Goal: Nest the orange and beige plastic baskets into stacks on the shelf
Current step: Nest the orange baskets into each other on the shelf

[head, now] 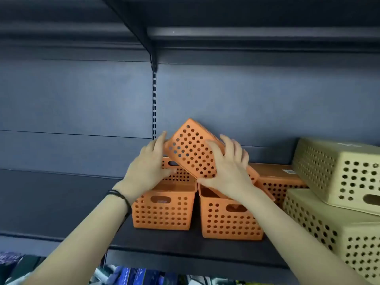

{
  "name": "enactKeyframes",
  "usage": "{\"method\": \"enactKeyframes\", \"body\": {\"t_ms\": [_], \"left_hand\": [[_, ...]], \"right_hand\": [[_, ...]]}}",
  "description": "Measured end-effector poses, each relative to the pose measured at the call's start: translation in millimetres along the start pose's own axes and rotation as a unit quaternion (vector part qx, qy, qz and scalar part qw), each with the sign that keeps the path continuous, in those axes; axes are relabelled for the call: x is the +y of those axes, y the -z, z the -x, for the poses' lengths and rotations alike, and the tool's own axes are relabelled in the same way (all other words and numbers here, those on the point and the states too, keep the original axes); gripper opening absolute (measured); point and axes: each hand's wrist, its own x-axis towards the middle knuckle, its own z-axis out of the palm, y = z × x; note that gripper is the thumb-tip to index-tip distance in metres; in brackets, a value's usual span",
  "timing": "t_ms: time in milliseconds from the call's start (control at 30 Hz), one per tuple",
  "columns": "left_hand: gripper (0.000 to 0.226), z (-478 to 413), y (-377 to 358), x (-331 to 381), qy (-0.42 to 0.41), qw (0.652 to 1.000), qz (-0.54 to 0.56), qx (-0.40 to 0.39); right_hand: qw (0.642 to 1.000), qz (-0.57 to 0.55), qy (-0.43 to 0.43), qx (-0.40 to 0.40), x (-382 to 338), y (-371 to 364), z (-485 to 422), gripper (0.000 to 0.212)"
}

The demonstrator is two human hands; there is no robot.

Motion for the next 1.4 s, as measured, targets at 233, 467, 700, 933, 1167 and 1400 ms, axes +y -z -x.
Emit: {"method": "enactKeyframes", "body": {"t_ms": [233,467,700,933,1167,1400], "left_hand": [[0.083,-27.2,-17.9,-16.7,-0.024,0.999,0.026,0.003],[0.070,-50.9,-10.2,-8.5,-0.095,0.987,0.072,0.110],[0.062,-68.8,9.3,3.3,-0.074,0.933,0.336,0.107],[0.054,-67.4,-13.8,-7.2,0.094,0.967,0.238,-0.001],[0.035,-64.1,-15.7,-34.9,0.149,0.945,0.289,0.043],[0.019,-58.3,10.8,-43.5,0.162,0.924,0.345,0.035]], "right_hand": [[0.998,0.009,-0.011,-0.068,13.9,-13.3,-14.4,0.115],[0.998,-0.018,-0.058,0.015,16.7,-17.0,-28.9,0.118],[0.984,-0.086,-0.074,0.139,9.9,-4.1,-45.3,0.108],[0.845,-0.487,-0.106,0.195,5.0,39.8,-88.5,0.103],[0.718,-0.653,-0.213,0.114,12.3,22.6,-93.0,0.071],[0.695,-0.663,-0.278,0.012,10.4,13.7,-95.7,0.058]]}}
